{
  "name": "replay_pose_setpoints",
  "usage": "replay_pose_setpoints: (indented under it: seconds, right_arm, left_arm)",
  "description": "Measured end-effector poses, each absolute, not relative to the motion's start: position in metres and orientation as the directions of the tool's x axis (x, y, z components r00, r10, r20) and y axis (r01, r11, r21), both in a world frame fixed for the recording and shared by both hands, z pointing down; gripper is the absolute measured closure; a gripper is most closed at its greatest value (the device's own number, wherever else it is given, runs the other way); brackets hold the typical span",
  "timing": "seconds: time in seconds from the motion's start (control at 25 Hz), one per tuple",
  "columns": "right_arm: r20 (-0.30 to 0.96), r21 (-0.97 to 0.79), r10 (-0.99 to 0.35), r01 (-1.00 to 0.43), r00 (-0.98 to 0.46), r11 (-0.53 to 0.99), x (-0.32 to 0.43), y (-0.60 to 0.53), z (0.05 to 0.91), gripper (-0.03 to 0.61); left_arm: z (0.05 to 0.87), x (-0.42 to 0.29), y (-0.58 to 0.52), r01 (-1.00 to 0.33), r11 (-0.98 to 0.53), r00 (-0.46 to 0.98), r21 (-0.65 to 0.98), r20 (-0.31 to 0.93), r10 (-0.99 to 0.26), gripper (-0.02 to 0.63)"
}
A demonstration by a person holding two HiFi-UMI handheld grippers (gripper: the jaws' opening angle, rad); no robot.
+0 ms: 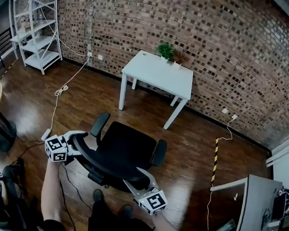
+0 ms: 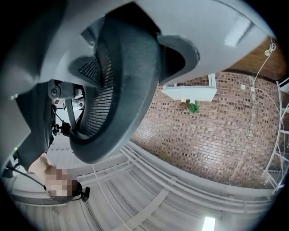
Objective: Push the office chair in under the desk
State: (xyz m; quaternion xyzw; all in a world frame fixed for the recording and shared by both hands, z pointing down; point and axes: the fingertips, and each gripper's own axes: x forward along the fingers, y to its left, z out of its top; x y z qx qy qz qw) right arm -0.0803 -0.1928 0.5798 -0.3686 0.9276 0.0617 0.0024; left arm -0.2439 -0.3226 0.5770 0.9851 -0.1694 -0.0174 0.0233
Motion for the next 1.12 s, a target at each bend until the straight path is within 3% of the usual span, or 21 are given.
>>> replay_pose_setpoints:
  seconds: [0.4, 0.84, 1.12]
  right_arm:
    - [-0.027, 0.08, -0.721, -0.72, -0.693, 0.689, -0.094, -0.307, 0.583, 0.342]
    - [-0.03, 0.057, -0.732, -0.732, -0.681, 0.679, -0.028, -0.335, 0.583, 0.336]
    - [-0.017, 0.064, -0.746, -0.745, -0.666, 0.664, -0.002, -0.421, 0.592, 0.336]
  left_arm:
    - [0.575, -0.252, -0.443, -0.252, -0.967, 0.967, 0.045, -0.02, -0.254, 0.024]
    - [0.565, -0.19, -0.467, -0.25, -0.968, 0.968, 0.017, -0.003, -0.25, 0.034]
    - [0.578, -0.161, -0.556, -0.236, -0.971, 0.972, 0.041, -0.013, -0.237, 0.034]
